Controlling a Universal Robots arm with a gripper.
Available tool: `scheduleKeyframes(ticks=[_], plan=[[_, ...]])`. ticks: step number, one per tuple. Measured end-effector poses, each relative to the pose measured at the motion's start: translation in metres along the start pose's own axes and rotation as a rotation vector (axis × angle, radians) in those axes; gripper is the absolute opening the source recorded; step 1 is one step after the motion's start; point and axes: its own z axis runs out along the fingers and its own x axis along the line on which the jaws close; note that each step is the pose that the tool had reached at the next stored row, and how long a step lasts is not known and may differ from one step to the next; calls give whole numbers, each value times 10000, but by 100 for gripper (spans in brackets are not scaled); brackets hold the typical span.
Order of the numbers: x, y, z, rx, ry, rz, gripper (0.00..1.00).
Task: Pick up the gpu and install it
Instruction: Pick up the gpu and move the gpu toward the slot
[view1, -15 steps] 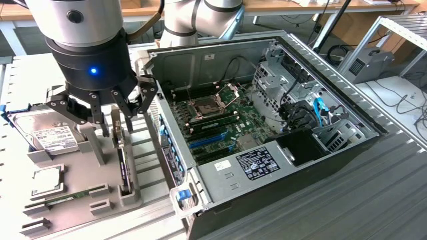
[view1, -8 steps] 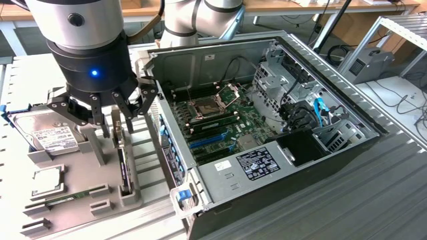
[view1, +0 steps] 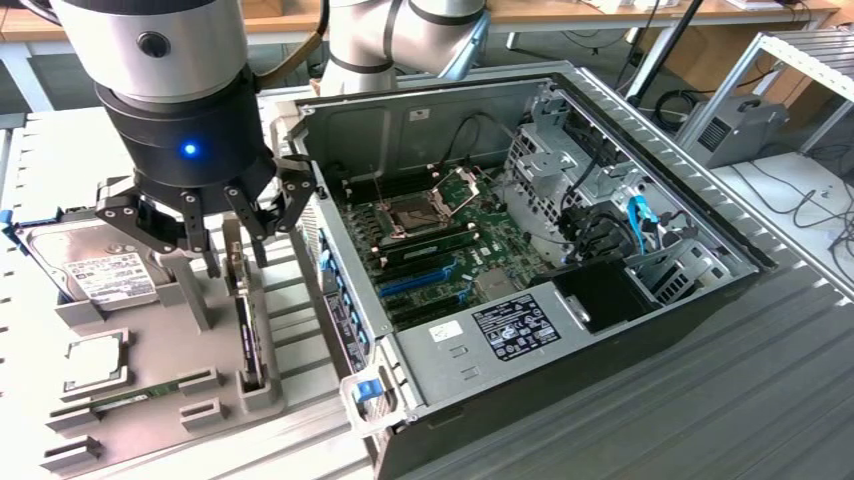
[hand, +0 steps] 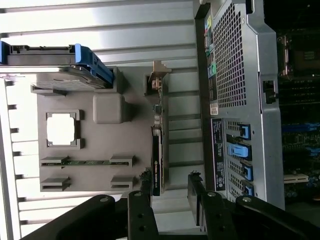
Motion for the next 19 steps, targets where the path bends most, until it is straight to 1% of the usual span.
scheduleKeyframes(ticks=[19], plan=[[1, -2, 62, 0, 0, -1, 42]])
